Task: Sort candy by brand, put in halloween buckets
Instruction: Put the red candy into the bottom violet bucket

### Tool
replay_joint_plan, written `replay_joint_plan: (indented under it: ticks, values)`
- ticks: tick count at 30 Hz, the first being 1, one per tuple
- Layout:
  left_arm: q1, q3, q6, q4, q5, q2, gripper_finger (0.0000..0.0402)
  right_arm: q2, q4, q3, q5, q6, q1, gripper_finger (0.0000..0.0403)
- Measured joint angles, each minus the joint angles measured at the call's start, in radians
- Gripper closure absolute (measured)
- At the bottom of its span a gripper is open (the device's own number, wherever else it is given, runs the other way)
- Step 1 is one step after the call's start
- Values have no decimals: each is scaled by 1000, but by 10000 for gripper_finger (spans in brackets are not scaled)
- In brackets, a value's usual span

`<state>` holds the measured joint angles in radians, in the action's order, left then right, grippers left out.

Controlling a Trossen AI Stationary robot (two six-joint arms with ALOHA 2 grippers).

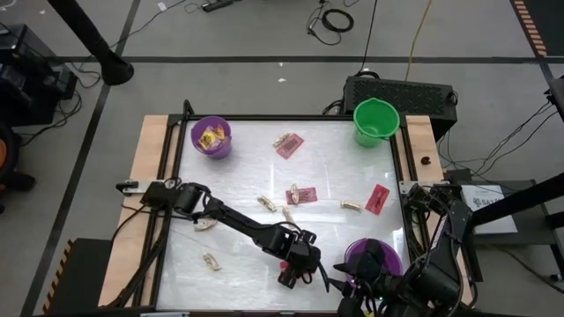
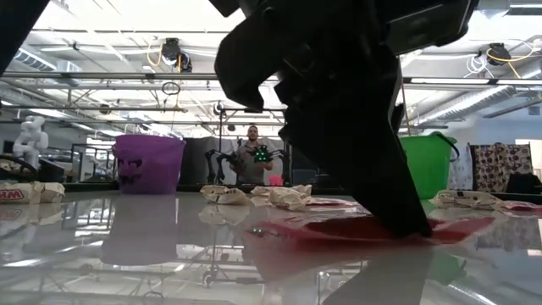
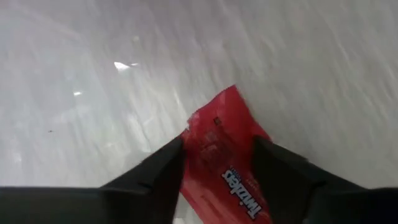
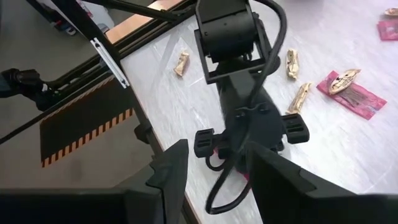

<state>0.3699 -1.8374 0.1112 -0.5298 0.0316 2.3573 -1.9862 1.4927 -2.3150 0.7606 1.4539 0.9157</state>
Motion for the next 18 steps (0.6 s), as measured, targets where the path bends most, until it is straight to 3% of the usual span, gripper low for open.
replay_joint_plan:
  ticks: [8, 18]
  values:
    - [-1, 1, -1, -9, -12, -11, 386, 0, 0, 0, -1, 0, 0, 248]
    - [-17, 3, -1, 57, -96, -149, 398, 0, -6, 0, -2, 0, 0, 248]
